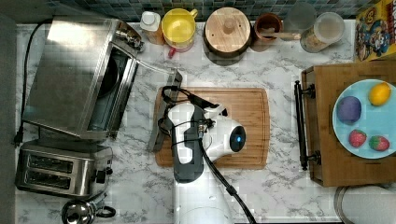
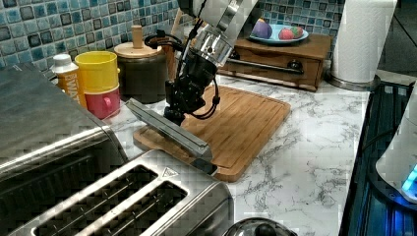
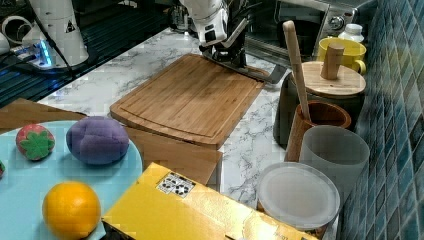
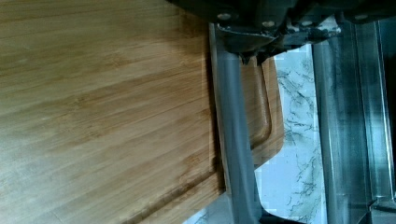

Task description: Close the oven.

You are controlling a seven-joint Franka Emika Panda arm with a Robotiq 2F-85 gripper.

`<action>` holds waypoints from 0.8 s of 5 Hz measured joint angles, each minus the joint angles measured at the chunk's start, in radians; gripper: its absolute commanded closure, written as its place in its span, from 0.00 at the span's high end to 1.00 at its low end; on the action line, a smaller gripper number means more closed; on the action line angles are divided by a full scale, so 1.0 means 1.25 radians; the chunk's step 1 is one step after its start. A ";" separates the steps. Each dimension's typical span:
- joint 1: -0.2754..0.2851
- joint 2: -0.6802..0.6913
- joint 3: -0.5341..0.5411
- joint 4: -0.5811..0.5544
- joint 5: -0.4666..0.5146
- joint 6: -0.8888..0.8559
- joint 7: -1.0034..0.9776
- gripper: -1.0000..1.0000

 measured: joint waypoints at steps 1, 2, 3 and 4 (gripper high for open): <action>0.001 -0.024 0.003 -0.009 -0.004 0.002 0.000 0.00; 0.005 -0.067 0.014 -0.016 -0.005 0.002 0.019 0.00; 0.017 -0.108 0.037 -0.016 -0.132 0.048 0.110 0.00; 0.047 -0.130 0.052 -0.009 -0.388 0.100 0.305 0.00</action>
